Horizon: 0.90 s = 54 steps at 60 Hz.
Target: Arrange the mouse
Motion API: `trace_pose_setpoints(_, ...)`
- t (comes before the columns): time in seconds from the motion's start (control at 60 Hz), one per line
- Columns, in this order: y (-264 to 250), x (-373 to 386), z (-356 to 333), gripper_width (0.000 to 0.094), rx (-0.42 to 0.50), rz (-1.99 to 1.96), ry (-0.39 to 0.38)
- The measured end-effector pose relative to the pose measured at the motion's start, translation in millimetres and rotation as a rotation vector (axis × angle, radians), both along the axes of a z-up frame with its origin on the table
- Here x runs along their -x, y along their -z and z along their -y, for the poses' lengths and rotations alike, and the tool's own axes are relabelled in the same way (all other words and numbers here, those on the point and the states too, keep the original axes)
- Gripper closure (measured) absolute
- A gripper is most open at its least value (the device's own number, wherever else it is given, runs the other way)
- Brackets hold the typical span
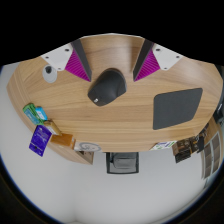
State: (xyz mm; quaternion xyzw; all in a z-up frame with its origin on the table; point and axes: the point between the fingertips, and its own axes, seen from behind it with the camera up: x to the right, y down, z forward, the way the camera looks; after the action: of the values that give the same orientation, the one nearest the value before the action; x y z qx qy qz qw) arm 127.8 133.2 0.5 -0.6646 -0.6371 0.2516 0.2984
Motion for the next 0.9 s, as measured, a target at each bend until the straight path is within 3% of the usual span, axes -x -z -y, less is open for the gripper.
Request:
trace_pose_setpoints(0.683,14.5,88.3,6.2,0.0074,0.016,0.023,-0.019)
trace_pose_setpoints(0.817,17.4,98.5,6.6,0.0145,0.014,0.026,-0.016)
trace_pose_setpoints(0.9,19.5,103.9,3.3,0.0282,0.005,0.026,-0.012)
